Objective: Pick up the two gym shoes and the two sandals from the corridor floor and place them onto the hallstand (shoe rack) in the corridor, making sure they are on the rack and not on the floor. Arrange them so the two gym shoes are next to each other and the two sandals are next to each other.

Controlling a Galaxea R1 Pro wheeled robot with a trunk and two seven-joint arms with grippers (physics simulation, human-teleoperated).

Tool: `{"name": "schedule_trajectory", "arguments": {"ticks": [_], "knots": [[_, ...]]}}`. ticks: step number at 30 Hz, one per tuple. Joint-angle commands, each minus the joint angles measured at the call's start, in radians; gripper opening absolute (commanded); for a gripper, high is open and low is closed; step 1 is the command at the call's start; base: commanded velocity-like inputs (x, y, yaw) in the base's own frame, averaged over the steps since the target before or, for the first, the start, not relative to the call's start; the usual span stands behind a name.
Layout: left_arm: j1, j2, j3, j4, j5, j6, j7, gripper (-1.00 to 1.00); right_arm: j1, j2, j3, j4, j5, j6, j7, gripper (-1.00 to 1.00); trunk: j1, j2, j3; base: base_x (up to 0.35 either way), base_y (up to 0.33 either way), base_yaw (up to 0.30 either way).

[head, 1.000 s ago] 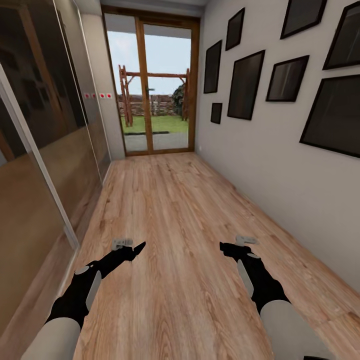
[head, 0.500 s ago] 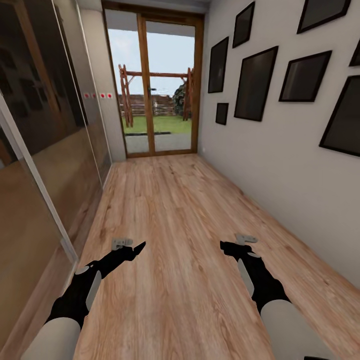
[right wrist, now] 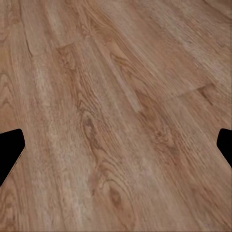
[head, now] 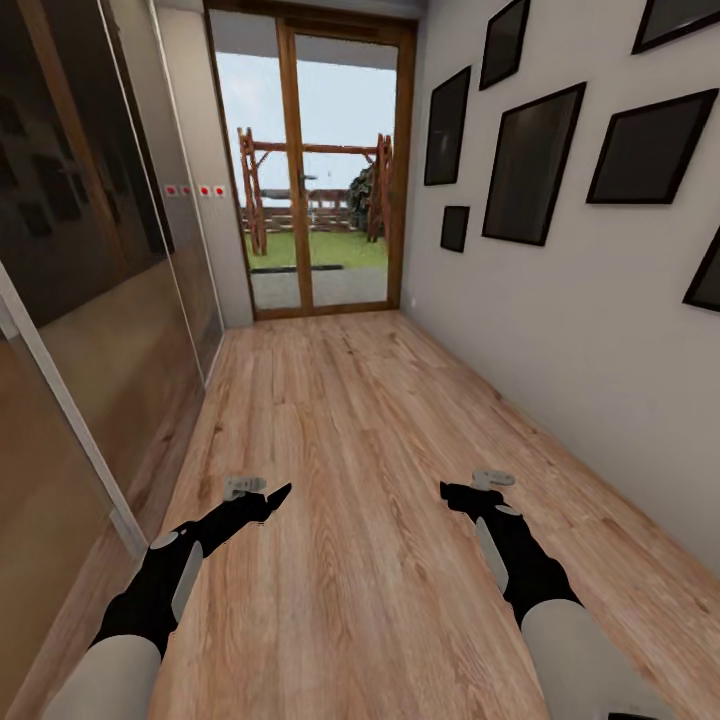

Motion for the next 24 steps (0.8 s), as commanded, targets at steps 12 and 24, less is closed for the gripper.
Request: {"name": "schedule_trajectory", "arguments": {"ticks": [12, 24], "knots": [[-0.001, -0.001, 0.005, -0.001, -0.003, 0.008, -0.008, 1.0, 0.0, 0.0, -0.002, -0.002, -0.001, 0.006, -0.002, 1.0, 0.0, 0.0, -0.001, 0.331, 0.128, 0.0], [-0.001, -0.001, 0.005, -0.001, -0.003, 0.008, -0.008, 1.0, 0.0, -0.001, -0.004, -0.002, -0.006, 0.006, -0.002, 1.0, 0.0, 0.0, -0.001, 0.34, 0.09, -0.149]]}}
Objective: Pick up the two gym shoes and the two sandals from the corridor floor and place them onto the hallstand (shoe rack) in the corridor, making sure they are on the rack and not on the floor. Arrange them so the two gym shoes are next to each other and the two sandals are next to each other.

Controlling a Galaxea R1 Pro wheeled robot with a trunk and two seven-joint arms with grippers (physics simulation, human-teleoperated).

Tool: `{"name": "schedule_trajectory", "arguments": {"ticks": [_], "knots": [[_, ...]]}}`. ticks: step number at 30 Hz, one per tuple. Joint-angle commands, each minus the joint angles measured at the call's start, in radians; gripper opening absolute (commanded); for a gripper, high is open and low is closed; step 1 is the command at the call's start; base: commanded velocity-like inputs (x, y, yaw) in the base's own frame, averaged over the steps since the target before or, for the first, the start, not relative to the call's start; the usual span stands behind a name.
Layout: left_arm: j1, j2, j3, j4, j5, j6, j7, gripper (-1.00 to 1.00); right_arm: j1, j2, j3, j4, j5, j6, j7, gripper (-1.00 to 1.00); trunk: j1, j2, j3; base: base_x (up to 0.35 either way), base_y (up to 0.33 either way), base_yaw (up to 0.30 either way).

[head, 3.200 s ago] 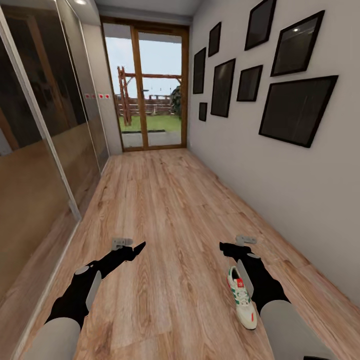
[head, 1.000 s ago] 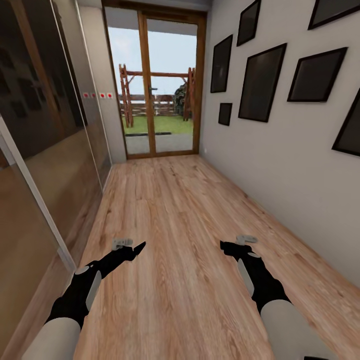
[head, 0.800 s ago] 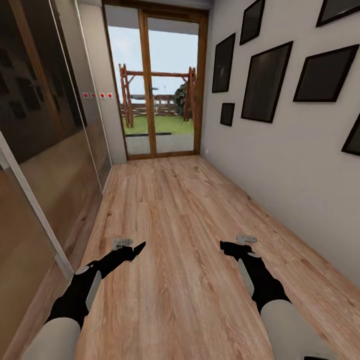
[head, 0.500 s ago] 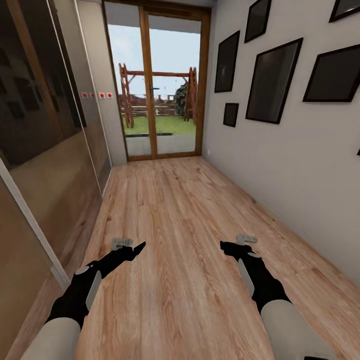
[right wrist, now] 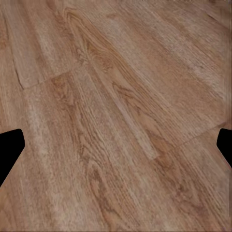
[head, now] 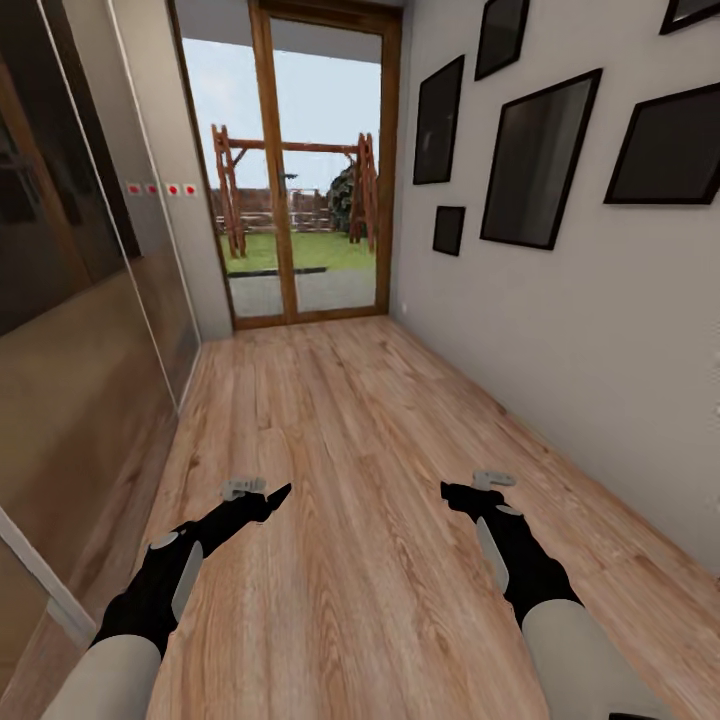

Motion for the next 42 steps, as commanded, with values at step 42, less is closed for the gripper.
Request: {"name": "schedule_trajectory", "arguments": {"ticks": [42], "knots": [[0.0, -0.001, 0.006, -0.002, -0.002, 0.009, -0.008, 1.0, -0.001, 0.001, -0.003, -0.001, -0.001, 0.006, -0.002, 1.0, 0.0, 0.0, -0.001, 0.136, 0.023, -0.254]]}}
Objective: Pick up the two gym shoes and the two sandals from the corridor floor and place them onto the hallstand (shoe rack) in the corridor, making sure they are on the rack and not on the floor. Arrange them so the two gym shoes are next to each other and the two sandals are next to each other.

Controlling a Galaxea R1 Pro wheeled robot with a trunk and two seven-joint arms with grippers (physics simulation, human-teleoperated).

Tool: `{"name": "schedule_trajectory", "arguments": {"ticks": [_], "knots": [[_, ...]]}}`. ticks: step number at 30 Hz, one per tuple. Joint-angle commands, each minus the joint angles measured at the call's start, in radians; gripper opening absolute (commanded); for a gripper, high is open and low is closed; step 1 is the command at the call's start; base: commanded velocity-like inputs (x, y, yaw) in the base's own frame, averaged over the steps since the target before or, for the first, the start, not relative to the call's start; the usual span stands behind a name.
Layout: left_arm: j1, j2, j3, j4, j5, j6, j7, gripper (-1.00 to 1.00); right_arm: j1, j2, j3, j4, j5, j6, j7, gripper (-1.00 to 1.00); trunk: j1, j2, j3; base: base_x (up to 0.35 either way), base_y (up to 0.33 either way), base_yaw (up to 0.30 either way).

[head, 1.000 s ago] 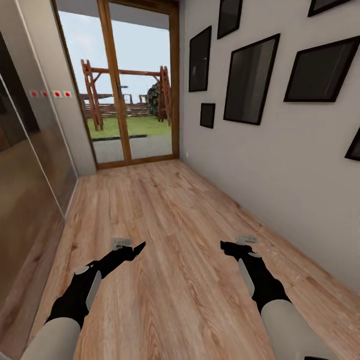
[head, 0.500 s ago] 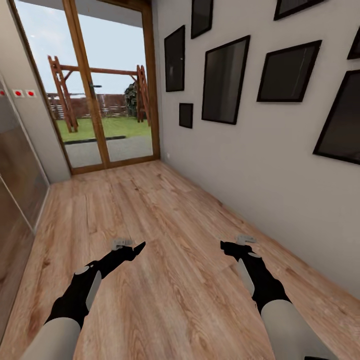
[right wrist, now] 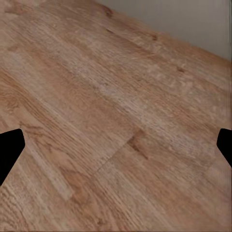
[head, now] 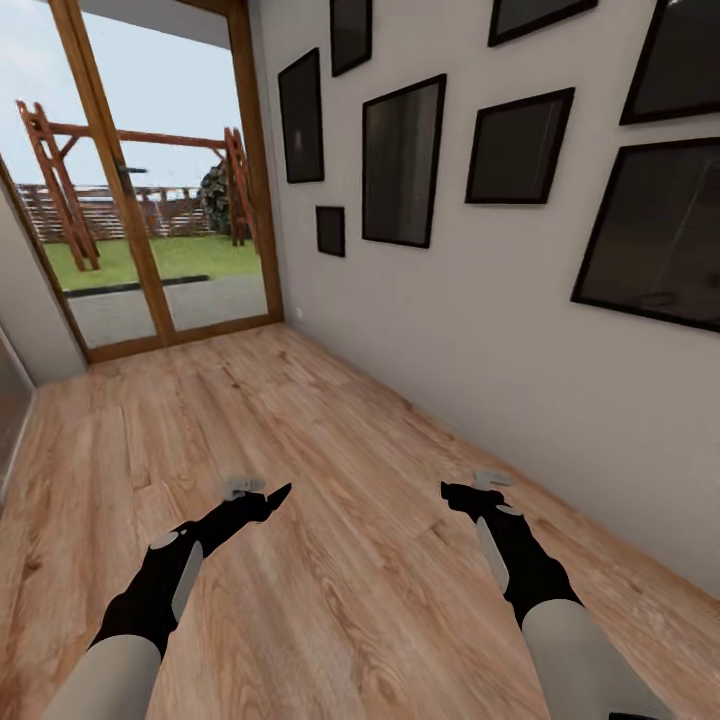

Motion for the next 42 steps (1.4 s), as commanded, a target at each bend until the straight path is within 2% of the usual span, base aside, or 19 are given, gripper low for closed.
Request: {"name": "schedule_trajectory", "arguments": {"ticks": [1, 16, 42], "knots": [[0.0, -0.001, 0.006, -0.002, -0.003, 0.009, -0.008, 1.0, -0.001, 0.001, -0.002, -0.002, -0.001, 0.006, -0.002, 1.0, 0.0, 0.0, -0.001, 0.216, 0.197, -0.254], [0.0, -0.001, 0.006, -0.002, -0.003, 0.009, -0.008, 1.0, -0.001, 0.001, -0.002, -0.002, -0.003, 0.008, -0.001, 1.0, 0.0, 0.0, -0.001, 0.22, 0.196, -0.083], [0.0, -0.001, 0.006, -0.002, -0.003, 0.009, -0.009, 1.0, -0.001, 0.001, 0.0, -0.003, -0.003, 0.008, -0.001, 1.0, 0.0, 0.0, -0.001, 0.005, 0.003, -0.251]]}}
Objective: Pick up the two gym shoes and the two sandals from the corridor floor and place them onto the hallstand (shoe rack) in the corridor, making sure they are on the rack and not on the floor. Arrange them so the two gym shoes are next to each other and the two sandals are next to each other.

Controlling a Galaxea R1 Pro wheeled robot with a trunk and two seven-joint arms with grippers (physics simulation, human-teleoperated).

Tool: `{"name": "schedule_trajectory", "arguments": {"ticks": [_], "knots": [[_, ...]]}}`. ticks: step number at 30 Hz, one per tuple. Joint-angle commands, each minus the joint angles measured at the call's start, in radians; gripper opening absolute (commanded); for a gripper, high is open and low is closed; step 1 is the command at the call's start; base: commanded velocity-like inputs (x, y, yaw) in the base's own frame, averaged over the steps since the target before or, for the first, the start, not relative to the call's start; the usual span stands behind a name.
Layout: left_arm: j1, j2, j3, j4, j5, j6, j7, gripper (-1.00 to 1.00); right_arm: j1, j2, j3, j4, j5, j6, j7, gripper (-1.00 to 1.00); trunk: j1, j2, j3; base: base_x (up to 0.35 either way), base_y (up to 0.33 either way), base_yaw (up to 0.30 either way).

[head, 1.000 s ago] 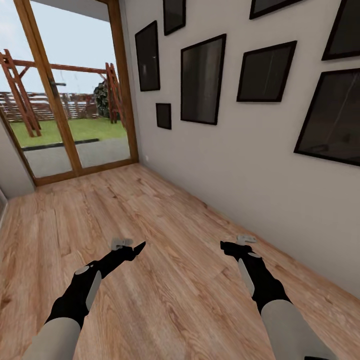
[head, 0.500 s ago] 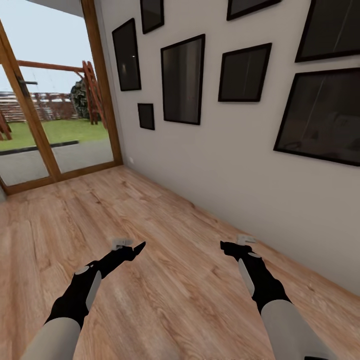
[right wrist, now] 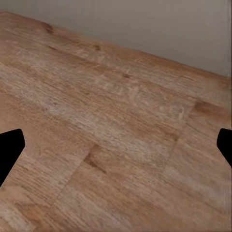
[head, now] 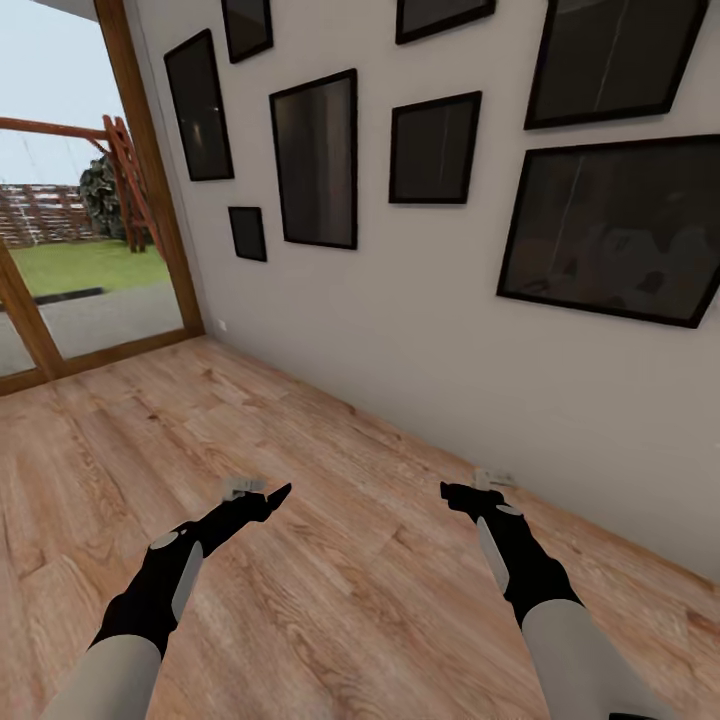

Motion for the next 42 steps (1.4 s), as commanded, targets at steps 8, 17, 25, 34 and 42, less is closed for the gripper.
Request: {"name": "schedule_trajectory", "arguments": {"ticks": [8, 17, 25, 34, 42], "knots": [[0.0, -0.001, 0.005, -0.002, -0.001, 0.009, -0.012, 1.0, -0.001, 0.001, 0.0, -0.001, 0.0, 0.005, -0.003, 1.0, 0.0, 0.0, -0.001, 0.0, 0.0, -0.254], [0.0, -0.001, 0.005, -0.002, -0.001, 0.01, -0.013, 1.0, -0.001, 0.001, 0.0, -0.001, 0.0, 0.005, -0.003, 1.0, 0.0, 0.0, -0.001, 0.0, 0.0, -0.254], [0.0, -0.001, 0.006, -0.005, -0.001, 0.01, -0.013, 1.0, -0.001, 0.006, 0.002, 0.0, 0.0, 0.007, -0.003, 1.0, 0.0, 0.0, -0.001, 0.0, 0.0, -0.254], [0.0, -0.002, 0.004, -0.007, -0.002, 0.01, -0.013, 1.0, -0.001, 0.006, 0.001, 0.0, -0.001, 0.007, -0.003, 1.0, 0.0, 0.0, -0.001, 0.0, 0.0, -0.254], [0.0, -0.004, 0.003, -0.008, -0.002, 0.01, -0.013, 1.0, -0.001, 0.004, 0.0, 0.0, -0.001, 0.007, -0.002, 1.0, 0.0, 0.0, -0.001, 0.0, 0.0, -0.254]]}}
